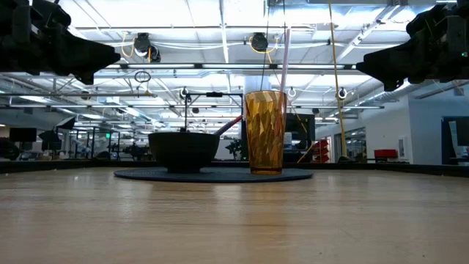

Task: Pick & Place Utensil
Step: Return to home position

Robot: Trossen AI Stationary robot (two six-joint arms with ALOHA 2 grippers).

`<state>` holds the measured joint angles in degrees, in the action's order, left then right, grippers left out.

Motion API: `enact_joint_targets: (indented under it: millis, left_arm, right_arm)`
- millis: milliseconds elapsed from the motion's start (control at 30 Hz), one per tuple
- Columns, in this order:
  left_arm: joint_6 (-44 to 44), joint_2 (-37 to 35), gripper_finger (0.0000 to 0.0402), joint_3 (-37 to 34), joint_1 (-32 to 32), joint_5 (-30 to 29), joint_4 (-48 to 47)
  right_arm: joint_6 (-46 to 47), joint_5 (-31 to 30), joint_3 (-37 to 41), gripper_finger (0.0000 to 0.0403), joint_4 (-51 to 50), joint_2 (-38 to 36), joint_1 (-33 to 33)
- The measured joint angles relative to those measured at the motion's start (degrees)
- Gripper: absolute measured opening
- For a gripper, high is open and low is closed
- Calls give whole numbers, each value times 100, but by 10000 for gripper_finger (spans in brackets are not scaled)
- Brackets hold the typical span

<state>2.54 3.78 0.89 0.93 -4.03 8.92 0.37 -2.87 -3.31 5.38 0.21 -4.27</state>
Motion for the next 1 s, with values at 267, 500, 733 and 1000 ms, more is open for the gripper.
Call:
enact_joint_targets:
  millis: [267,500,733,1000]
  left_arm:
    - [-24,-354,122,24,-157,-83,-730]
    - [0,-355,122,46,-444,0,-857]
    - [284,-355,122,48,-639,-4,-884]
    - [342,-355,122,48,-736,-46,-874]
  right_arm:
    - [-3,11,4,171,-4,0,0]
    - [-158,317,4,171,-1,-2,-2]
    - [-110,314,7,171,-1,-2,-2]
    - [319,298,142,171,68,-2,0]
